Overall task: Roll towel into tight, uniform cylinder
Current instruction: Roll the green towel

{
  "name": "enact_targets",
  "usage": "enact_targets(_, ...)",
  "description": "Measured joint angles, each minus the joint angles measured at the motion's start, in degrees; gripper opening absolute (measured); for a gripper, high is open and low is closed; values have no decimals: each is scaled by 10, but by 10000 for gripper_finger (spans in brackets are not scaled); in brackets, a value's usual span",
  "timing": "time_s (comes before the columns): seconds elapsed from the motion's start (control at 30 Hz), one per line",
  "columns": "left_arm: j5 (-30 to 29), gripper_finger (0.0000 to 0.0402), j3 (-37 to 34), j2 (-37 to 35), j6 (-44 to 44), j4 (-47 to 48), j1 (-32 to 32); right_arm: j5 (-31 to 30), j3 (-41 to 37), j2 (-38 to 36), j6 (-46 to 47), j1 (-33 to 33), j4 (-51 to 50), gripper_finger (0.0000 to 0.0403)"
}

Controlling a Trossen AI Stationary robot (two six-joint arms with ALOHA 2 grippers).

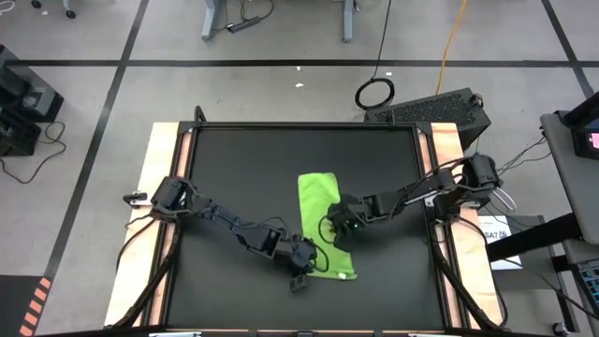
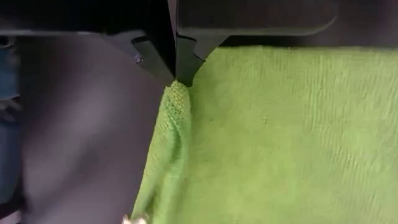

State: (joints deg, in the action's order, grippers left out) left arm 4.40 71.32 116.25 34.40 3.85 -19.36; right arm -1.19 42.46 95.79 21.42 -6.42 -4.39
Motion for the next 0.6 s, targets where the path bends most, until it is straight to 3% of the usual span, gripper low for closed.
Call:
enact_targets(0.37,2,0,-84,-78,-22,9,79,2,0,0,-21,95,-17,79)
enact_targets(0.6,51,0,-132,-114,-17,14,117,31,0,0,-27,147,-19,79)
